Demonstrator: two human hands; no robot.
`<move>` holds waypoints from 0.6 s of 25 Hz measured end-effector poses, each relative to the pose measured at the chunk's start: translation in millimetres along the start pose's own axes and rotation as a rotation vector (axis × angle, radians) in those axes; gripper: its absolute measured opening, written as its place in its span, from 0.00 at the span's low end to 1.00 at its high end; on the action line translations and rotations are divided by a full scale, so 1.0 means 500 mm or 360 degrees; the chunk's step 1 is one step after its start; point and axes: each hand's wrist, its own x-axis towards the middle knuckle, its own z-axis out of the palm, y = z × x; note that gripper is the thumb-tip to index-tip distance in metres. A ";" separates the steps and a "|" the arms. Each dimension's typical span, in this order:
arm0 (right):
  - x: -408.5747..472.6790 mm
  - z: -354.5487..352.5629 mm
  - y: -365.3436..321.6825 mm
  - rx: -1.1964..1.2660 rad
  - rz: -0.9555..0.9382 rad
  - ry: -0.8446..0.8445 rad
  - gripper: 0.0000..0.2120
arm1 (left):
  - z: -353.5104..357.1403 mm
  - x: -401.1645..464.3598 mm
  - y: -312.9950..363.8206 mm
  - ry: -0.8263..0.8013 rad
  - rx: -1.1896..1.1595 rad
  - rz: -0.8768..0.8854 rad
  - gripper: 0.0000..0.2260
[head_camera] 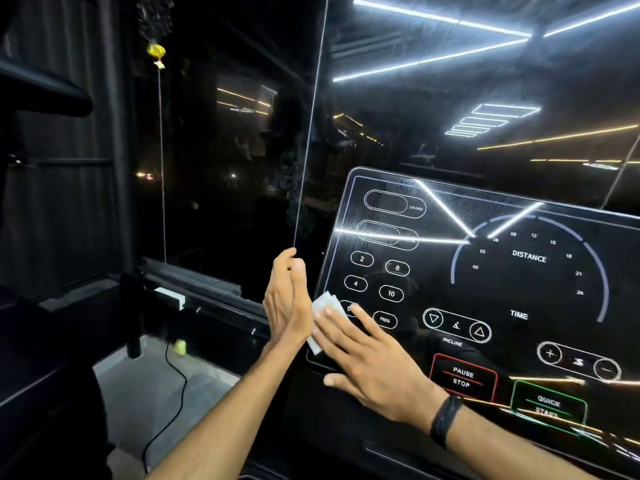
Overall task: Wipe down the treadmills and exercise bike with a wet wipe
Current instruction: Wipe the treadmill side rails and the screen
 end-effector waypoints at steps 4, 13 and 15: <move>-0.036 -0.002 -0.017 -0.0038 0.0035 0.0054 0.31 | 0.004 -0.030 0.016 0.0047 0.0076 0.0256 0.21; -0.111 -0.094 0.178 -0.0181 0.0993 0.0073 0.33 | 0.064 -0.090 0.085 -0.0036 0.0129 0.0654 0.15; -0.158 -0.093 0.174 -0.0132 0.1139 0.0117 0.33 | 0.098 -0.115 0.104 -0.0100 0.0081 0.0668 0.14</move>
